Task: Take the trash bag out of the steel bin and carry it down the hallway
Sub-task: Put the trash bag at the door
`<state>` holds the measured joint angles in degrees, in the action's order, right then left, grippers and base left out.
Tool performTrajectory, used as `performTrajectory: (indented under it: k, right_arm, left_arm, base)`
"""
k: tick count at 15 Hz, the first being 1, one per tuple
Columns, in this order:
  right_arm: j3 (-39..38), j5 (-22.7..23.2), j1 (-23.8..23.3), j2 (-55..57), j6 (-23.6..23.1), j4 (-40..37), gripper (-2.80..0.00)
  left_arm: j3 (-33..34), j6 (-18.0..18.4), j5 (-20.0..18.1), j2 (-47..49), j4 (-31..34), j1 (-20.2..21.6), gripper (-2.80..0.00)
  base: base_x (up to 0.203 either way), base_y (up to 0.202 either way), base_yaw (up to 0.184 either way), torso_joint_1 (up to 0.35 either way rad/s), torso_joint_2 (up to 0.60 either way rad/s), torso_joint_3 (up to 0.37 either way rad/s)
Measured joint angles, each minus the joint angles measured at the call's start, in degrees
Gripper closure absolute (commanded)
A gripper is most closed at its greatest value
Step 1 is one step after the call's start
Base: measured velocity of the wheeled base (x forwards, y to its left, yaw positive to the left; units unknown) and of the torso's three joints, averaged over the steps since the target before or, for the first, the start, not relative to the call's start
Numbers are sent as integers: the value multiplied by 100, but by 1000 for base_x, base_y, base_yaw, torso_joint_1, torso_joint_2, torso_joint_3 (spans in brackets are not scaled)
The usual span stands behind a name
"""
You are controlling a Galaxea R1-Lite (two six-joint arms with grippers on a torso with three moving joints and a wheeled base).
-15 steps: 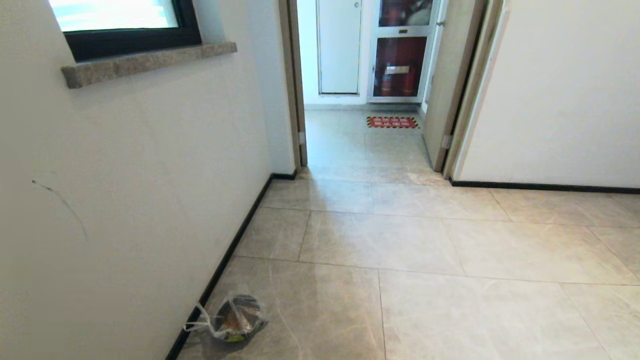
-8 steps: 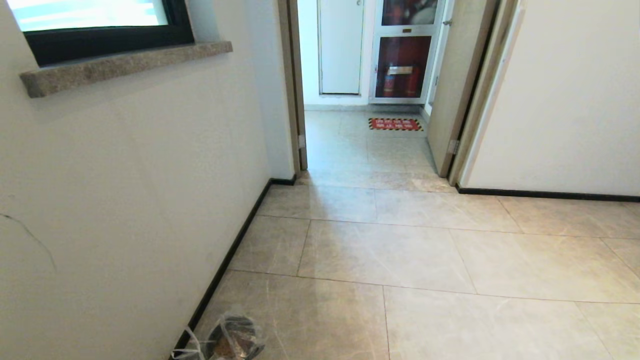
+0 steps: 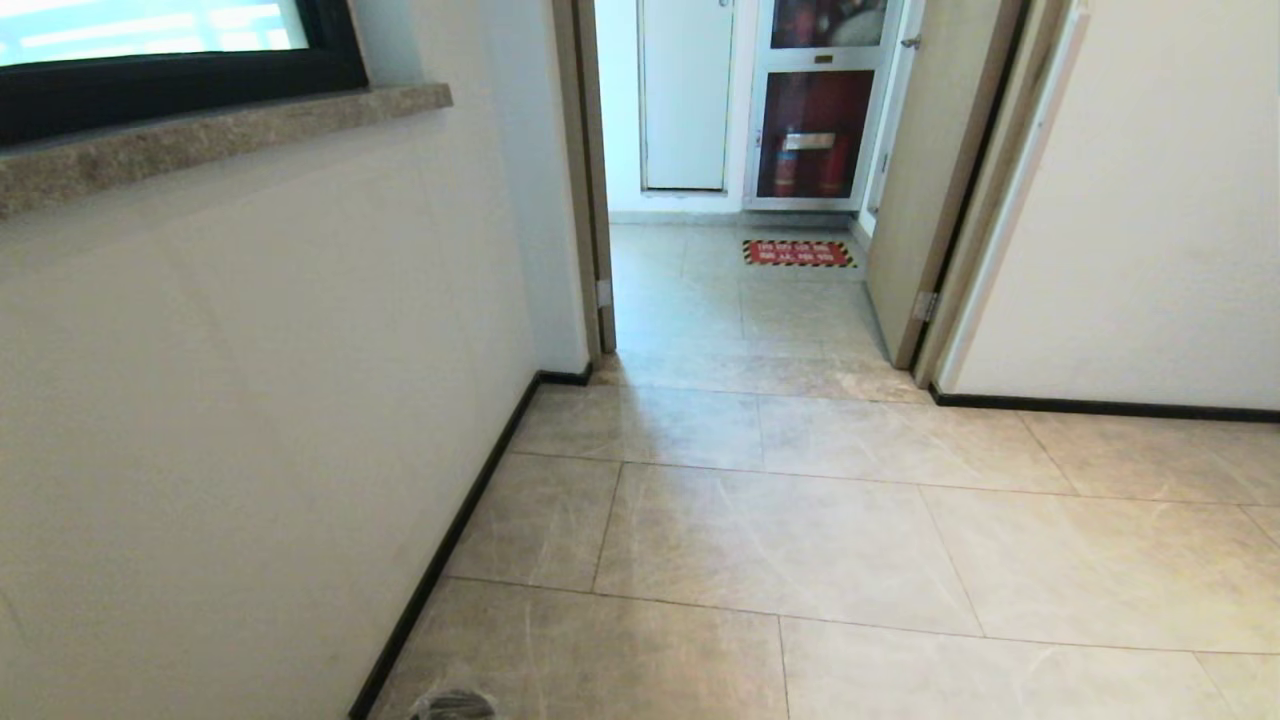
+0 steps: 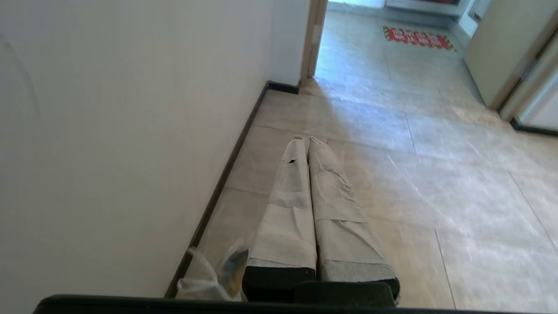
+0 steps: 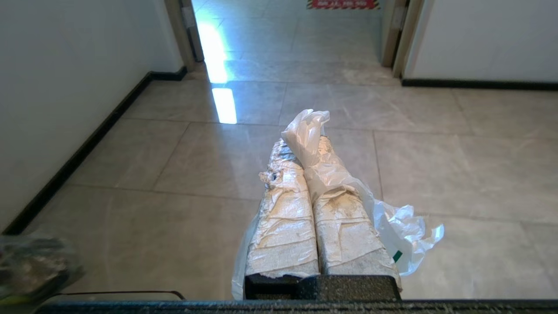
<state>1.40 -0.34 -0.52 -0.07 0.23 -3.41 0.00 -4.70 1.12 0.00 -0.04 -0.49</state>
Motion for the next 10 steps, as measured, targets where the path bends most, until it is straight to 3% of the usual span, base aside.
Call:
performTrajectory:
  k: [10]
  right_arm:
    - [0,-10,11,0,3,0,0]
  left_arm:
    - [0,-4,-2,0,-10,5,0]
  base:
    - [195,0,0,2,1,4]
